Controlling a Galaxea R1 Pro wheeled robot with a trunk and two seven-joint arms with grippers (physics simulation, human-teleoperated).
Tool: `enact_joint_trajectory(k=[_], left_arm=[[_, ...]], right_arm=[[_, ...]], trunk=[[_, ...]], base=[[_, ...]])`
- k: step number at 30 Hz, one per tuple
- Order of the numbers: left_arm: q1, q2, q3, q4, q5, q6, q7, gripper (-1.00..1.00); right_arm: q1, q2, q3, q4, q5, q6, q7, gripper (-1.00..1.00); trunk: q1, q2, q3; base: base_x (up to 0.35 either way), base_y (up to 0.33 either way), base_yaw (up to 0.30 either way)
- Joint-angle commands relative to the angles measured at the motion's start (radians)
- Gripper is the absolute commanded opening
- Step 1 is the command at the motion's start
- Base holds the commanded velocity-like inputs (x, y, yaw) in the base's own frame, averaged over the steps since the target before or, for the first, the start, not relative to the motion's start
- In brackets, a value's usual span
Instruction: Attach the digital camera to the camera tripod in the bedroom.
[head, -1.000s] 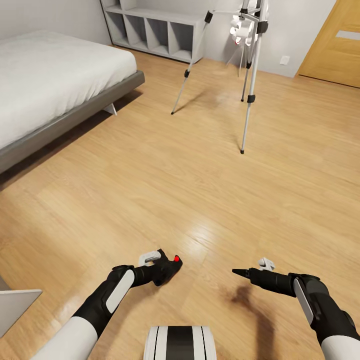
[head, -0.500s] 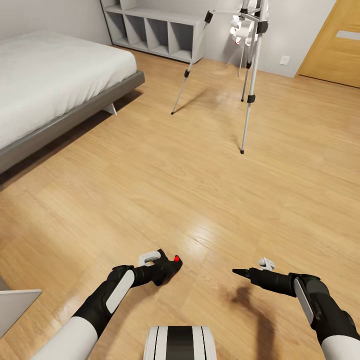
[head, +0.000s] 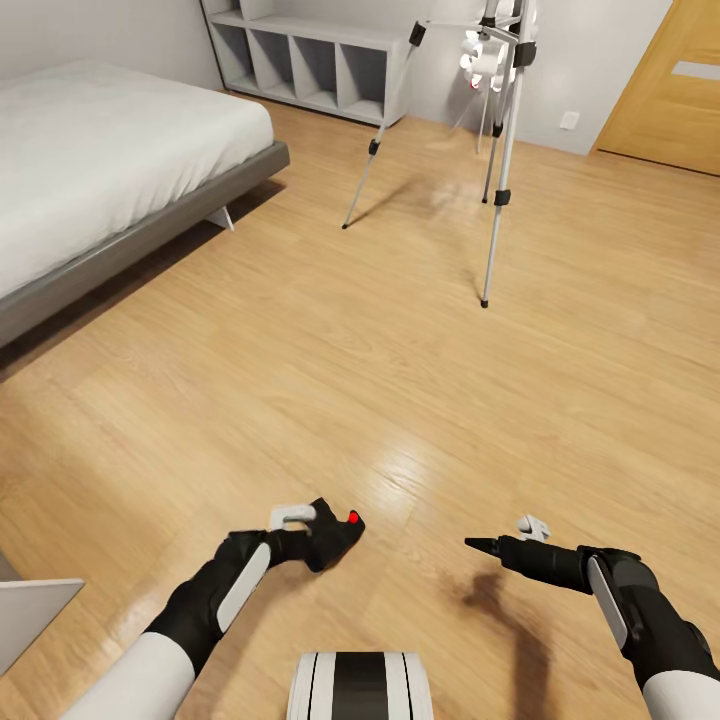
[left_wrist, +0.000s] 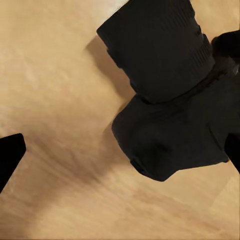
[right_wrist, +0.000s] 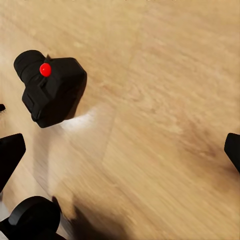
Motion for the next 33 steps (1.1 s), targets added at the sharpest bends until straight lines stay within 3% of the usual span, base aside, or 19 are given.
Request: enact_joint_trajectory(k=[1, 4, 5, 11, 15, 18, 19, 21, 22, 26, 31, 33], left_arm=[[0.000, 0.000, -0.003, -0.007, -0.018, 0.003, 0.012, 1.00], [0.000, -0.002, -0.005, -0.021, -0.103, 0.002, 0.017, 1.00], [0.000, -0.003, -0.005, -0.027, -0.154, 0.002, 0.018, 1.00], [0.000, -0.003, -0.006, -0.032, -0.261, -0.001, 0.017, 1.00], [0.000, -0.002, -0.016, -0.033, -0.282, -0.001, 0.016, 1.00], [0.000, -0.002, -0.055, -0.034, -0.292, -0.001, 0.014, 1.00], [0.000, -0.001, -0.101, -0.036, -0.296, -0.002, 0.009, 1.00], [0.000, 0.000, -0.157, -0.037, -0.298, -0.002, 0.000, 1.00], [0.000, 0.000, -0.263, -0.038, -0.300, -0.002, -0.030, 1.00], [0.000, 0.001, -0.337, -0.037, -0.299, -0.003, -0.081, 1.00], [0.000, 0.004, -0.361, -0.034, -0.299, -0.004, -0.141, 1.00], [0.000, 0.010, -0.370, -0.025, -0.301, -0.005, -0.200, 1.00]], right_arm=[[0.000, 0.000, -0.001, 0.000, -0.008, 0.008, -0.002, 1.00], [0.000, 0.000, -0.001, 0.000, -0.008, 0.008, -0.003, 1.00], [0.000, 0.000, -0.001, 0.000, -0.008, 0.008, -0.003, 1.00], [0.000, 0.000, -0.001, 0.000, -0.007, 0.008, -0.006, 1.00], [0.000, 0.000, -0.001, 0.000, -0.006, 0.007, -0.007, 1.00], [0.000, 0.000, -0.001, 0.000, -0.006, 0.006, -0.007, 1.00], [0.000, 0.000, -0.001, 0.000, -0.006, 0.006, -0.007, 1.00], [0.000, 0.000, -0.001, 0.000, -0.006, 0.005, -0.008, 1.00], [0.000, 0.000, -0.001, 0.000, -0.006, 0.005, -0.008, 1.00], [0.000, 0.000, -0.001, 0.000, -0.006, 0.006, -0.008, 1.00], [0.000, 0.000, -0.001, 0.000, -0.006, 0.006, -0.008, 1.00], [0.000, 0.001, -0.001, 0.000, -0.006, 0.007, -0.009, 1.00]], trunk=[[0.000, 0.000, -0.001], [0.000, 0.000, -0.001], [0.000, 0.000, -0.001], [0.000, 0.000, -0.001], [0.000, 0.000, -0.001], [0.000, 0.000, -0.001], [0.000, 0.000, -0.001], [0.000, 0.000, -0.001], [0.000, 0.000, -0.001], [0.000, 0.000, -0.001], [0.000, 0.000, -0.001], [0.000, 0.000, -0.001]], base=[[0.000, 0.000, 0.000], [0.000, 0.000, 0.000], [0.000, 0.000, 0.000], [0.000, 0.000, 0.000], [0.000, 0.000, 0.000], [0.000, 0.000, 0.000], [0.000, 0.000, 0.000], [0.000, 0.000, 0.000], [0.000, 0.000, 0.000], [0.000, 0.000, 0.000], [0.000, 0.000, 0.000], [0.000, 0.000, 0.000]])
